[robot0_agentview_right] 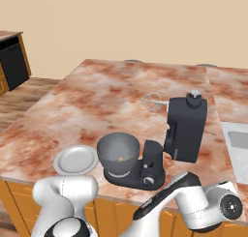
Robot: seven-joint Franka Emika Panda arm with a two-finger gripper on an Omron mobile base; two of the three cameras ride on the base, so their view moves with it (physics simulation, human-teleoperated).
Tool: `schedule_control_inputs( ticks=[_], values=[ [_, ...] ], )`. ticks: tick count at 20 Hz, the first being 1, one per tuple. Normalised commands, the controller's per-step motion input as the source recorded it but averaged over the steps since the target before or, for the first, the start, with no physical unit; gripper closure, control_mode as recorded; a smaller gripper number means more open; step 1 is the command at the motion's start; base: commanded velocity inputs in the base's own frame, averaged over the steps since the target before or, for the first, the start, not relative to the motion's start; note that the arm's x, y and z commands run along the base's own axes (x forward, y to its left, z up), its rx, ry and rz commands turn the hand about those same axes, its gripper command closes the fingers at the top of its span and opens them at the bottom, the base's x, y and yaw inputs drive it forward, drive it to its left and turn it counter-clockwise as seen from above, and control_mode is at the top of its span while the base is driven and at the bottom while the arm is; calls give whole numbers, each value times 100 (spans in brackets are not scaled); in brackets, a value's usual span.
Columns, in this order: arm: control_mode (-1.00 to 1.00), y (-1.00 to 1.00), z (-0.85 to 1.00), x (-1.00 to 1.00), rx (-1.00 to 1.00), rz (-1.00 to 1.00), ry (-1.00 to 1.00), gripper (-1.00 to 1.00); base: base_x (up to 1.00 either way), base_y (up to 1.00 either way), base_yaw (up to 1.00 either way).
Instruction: Add butter and sugar cubes to the stand mixer bowl and then turn on the stand mixer to begin making frosting.
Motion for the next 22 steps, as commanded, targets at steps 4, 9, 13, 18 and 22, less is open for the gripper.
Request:
schedule_control_inputs(
  ticks=[4, 9, 13, 18, 22],
  values=[
    [-100, -23, -7, 15, 3, 10, 0, -100, 0, 0, 0],
    [-100, -25, -13, 13, 4, 11, 0, -100, 0, 0, 0],
    [-100, -20, -16, 2, 6, 6, 0, -100, 0, 0, 0],
    [-100, -5, -11, 3, 4, 0, 4, -100, 0, 0, 0],
    [-100, 0, -12, 10, 4, 0, 7, -100, 0, 0, 0]
  ],
)
